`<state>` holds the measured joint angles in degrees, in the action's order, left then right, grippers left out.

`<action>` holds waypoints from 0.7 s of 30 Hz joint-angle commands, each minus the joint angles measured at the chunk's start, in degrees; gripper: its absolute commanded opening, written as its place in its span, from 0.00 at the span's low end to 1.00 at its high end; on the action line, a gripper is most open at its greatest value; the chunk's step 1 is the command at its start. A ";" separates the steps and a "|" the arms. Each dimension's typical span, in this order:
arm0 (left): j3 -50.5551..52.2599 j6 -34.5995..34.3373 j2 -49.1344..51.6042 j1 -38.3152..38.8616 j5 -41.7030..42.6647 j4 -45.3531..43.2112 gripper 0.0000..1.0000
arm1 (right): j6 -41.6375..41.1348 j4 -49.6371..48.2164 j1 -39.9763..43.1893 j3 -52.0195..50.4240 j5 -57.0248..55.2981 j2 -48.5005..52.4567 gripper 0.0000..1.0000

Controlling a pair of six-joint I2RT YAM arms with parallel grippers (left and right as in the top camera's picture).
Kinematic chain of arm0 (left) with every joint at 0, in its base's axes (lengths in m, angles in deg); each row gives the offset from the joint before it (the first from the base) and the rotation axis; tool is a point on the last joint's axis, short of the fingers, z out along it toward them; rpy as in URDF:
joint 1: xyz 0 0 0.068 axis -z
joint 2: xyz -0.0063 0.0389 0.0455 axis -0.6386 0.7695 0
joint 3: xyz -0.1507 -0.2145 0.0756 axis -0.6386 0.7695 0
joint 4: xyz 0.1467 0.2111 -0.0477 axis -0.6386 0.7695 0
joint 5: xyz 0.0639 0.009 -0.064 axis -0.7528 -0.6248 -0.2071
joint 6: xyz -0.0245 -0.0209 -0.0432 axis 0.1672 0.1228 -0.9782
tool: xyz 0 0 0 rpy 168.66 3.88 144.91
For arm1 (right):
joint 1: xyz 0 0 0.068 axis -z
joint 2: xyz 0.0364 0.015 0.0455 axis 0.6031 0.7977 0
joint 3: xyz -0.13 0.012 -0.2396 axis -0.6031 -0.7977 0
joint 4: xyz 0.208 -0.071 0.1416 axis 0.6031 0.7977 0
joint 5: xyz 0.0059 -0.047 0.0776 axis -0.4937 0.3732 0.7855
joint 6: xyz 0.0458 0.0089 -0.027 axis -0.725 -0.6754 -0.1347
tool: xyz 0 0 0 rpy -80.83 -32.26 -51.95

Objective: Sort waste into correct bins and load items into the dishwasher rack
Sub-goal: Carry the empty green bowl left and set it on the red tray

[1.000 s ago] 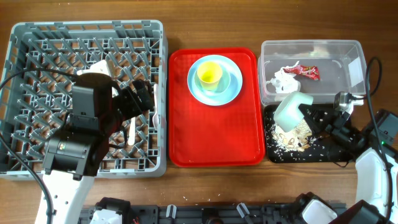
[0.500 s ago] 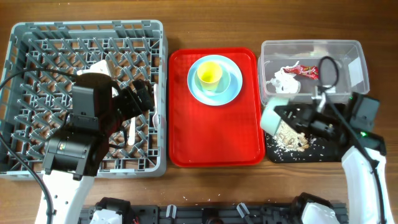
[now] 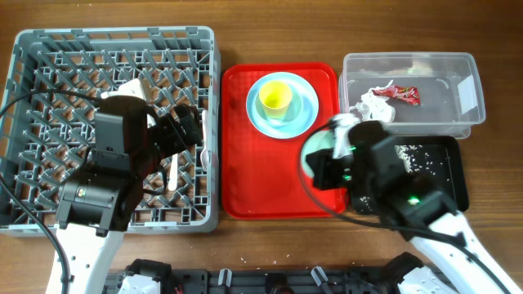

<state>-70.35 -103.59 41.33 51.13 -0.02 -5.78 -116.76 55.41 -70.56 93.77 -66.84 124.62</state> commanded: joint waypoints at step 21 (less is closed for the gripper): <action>-0.79 0.31 0.22 -0.33 -0.57 -0.11 1.00 | 0.48 -6.14 -11.37 2.58 -8.83 20.35 0.47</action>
<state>-70.35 -103.59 41.33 51.13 -0.02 -5.78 -116.83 48.38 -82.96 93.79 -75.99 148.95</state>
